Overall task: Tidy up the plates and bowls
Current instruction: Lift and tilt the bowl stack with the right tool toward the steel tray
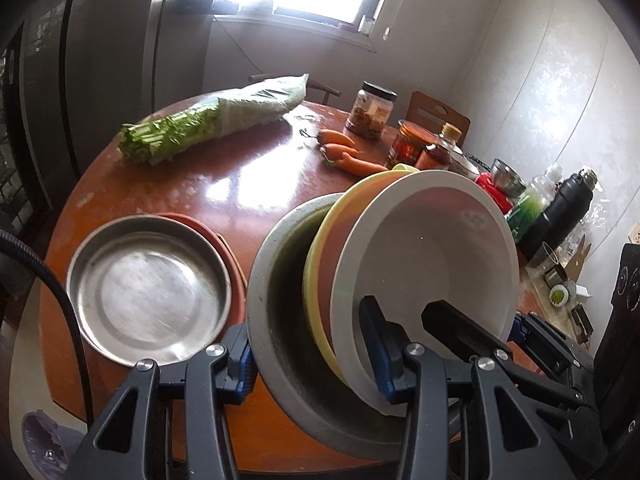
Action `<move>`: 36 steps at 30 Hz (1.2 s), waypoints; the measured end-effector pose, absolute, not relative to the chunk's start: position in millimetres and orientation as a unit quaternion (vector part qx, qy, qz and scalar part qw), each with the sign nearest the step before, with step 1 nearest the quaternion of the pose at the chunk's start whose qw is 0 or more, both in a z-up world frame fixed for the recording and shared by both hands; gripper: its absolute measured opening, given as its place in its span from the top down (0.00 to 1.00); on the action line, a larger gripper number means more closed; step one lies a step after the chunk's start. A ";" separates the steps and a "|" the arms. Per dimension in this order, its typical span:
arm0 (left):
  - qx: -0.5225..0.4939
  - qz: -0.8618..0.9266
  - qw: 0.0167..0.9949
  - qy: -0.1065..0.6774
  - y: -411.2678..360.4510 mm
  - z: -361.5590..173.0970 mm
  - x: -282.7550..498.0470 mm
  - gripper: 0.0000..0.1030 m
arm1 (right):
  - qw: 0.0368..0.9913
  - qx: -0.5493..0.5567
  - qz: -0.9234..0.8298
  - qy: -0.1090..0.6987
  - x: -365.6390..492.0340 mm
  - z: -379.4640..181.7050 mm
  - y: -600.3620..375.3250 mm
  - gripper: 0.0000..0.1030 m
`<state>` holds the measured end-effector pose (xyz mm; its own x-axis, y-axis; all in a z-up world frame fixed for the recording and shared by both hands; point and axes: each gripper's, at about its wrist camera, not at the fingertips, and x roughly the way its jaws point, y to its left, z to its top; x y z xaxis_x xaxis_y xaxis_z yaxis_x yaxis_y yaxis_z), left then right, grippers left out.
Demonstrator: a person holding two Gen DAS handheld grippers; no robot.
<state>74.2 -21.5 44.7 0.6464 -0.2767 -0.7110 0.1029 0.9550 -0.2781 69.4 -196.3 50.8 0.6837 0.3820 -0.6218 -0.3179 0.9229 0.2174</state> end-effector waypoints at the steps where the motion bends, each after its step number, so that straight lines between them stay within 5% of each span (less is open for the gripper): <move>1: -0.108 -0.104 0.901 0.407 -20.0 45.4 74.7 0.56 | 0.916 0.045 0.193 0.348 71.2 52.2 -193.2 0.53; 36: -0.146 -0.013 0.896 0.419 86.9 42.2 97.4 0.55 | 0.883 0.016 0.283 0.374 127.1 52.0 -83.8 0.53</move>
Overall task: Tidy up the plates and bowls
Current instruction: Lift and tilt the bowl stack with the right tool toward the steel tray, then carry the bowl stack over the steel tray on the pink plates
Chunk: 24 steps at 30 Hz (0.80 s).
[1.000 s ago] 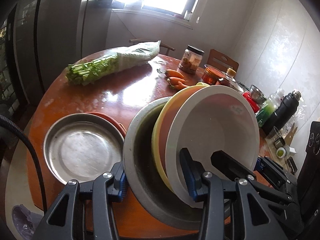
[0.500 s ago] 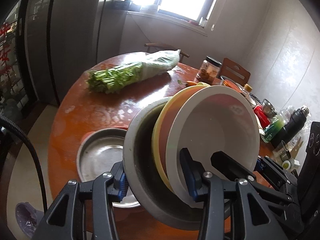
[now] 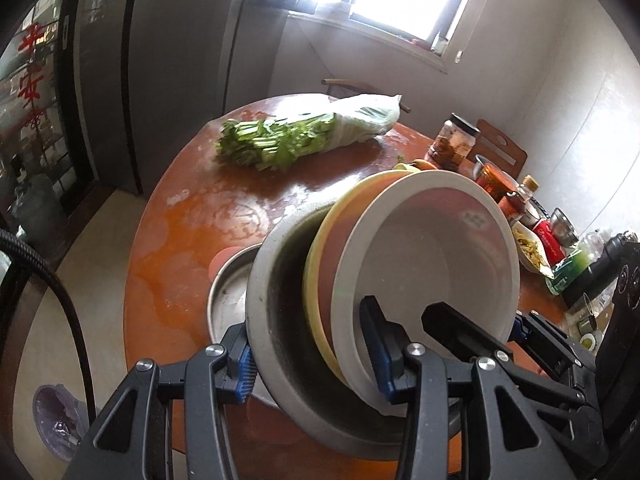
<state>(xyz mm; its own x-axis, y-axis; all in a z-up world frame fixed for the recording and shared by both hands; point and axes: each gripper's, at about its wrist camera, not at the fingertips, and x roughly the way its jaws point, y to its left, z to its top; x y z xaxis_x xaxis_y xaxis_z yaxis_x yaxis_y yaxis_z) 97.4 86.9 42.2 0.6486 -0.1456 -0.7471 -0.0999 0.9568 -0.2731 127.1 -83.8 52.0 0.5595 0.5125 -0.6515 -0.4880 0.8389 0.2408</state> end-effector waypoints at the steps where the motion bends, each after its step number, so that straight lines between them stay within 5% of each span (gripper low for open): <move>1: -0.148 -0.010 0.895 0.420 88.5 40.3 97.6 0.56 | 0.881 0.016 0.285 0.377 128.7 50.2 -83.1 0.53; 24: -0.150 0.011 0.888 0.435 97.8 19.5 100.1 0.56 | 0.862 0.013 0.303 0.407 136.5 27.3 -67.1 0.53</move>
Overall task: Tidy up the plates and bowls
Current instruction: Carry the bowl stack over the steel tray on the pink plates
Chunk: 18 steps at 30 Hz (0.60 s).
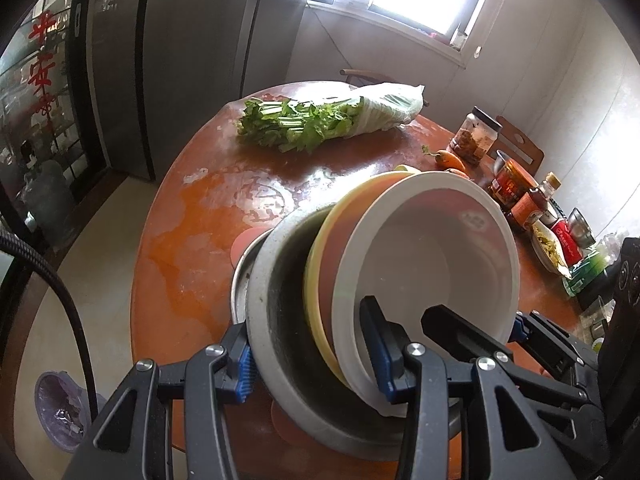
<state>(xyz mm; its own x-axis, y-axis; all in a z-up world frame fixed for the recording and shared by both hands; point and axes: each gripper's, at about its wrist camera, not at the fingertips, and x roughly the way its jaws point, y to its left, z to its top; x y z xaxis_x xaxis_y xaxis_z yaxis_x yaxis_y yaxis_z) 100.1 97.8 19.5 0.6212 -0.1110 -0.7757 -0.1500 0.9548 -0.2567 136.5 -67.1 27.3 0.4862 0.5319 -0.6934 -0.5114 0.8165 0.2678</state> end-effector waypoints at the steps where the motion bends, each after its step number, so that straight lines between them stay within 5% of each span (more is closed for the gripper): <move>1: -0.150 0.012 0.888 0.435 98.3 18.7 100.1 0.56 | 0.861 0.012 0.303 0.408 136.7 26.5 -66.6 0.53; 18: -0.141 0.021 0.889 0.436 101.2 12.6 99.9 0.55 | 0.855 0.009 0.300 0.422 139.0 18.7 -58.4 0.53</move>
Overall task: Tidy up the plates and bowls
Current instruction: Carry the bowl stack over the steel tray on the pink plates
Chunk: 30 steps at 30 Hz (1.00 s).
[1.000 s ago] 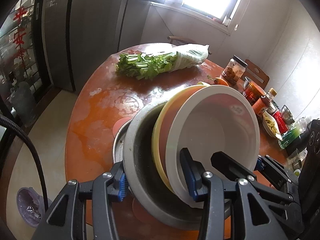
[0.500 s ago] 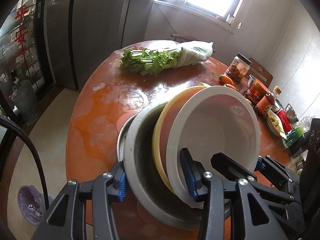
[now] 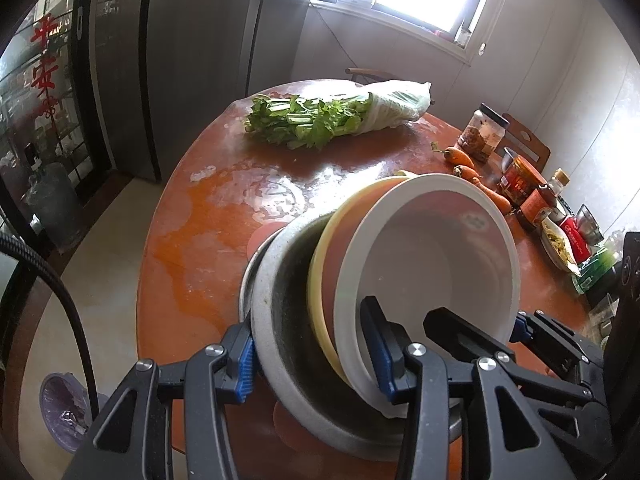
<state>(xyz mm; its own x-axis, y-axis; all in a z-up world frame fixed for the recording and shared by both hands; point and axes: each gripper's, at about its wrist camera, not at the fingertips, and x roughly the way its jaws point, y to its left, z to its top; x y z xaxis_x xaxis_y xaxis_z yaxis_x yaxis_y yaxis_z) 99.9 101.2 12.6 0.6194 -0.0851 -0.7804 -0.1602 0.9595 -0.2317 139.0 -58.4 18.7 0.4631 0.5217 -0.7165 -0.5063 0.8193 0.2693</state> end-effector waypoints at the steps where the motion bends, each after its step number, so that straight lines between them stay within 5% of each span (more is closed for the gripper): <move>1: -0.141 0.021 0.889 0.435 101.2 12.6 99.9 0.55 | 0.855 0.010 0.300 0.423 139.2 18.1 -58.5 0.53; 12: -0.141 0.016 0.891 0.432 99.7 15.5 99.4 0.54 | 0.859 0.009 0.287 0.425 139.1 15.9 -60.2 0.51; 30: -0.140 0.021 0.895 0.423 103.5 28.0 92.1 0.51 | 0.857 0.011 0.281 0.433 140.2 16.6 -64.5 0.36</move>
